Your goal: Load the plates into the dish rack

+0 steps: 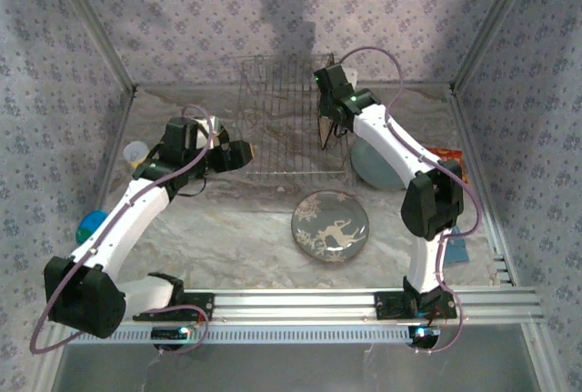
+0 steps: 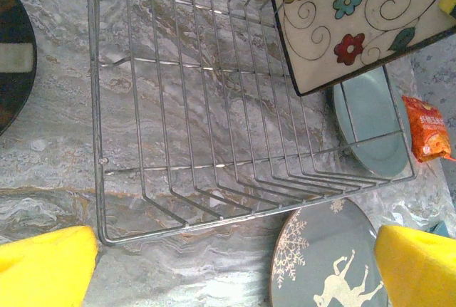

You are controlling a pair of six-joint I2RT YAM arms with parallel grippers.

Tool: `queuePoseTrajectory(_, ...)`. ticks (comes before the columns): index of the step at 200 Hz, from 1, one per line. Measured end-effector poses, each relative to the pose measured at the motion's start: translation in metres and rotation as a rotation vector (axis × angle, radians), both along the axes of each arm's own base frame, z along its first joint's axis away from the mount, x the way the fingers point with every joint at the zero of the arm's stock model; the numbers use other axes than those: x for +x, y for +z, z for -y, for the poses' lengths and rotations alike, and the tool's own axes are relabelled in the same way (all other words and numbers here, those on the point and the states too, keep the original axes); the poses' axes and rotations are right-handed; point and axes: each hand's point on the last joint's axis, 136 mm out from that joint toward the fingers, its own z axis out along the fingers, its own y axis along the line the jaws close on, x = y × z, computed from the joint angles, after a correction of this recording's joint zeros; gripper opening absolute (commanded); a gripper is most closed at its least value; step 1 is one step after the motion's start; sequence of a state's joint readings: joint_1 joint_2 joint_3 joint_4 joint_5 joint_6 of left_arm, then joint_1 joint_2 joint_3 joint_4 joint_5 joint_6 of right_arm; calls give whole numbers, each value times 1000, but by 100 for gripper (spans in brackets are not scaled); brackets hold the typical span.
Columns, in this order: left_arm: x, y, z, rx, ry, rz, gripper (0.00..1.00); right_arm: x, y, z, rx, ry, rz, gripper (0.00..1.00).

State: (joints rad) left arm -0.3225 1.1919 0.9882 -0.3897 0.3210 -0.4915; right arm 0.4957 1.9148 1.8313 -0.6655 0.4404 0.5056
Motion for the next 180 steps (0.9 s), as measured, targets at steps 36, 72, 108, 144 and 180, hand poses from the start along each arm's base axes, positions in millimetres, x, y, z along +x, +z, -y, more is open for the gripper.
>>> queuePoseTrajectory(36,-1,0,-3,-1,7,1,99,5,4,-1,-14,3,-18,0)
queuePoseTrajectory(72,-3,-5,-5,1,9,-5,99,8,6,-2,-19,3,-33,0)
queuePoseTrajectory(108,-5,-10,-9,0,18,-11,99,13,7,-2,-29,10,-47,0)
queuePoseTrajectory(144,-2,-8,-13,-3,28,0,99,18,10,-3,-39,15,-58,0)
queuePoseTrajectory(180,-1,-7,-14,-12,24,6,99,26,13,-4,-56,24,-68,0)
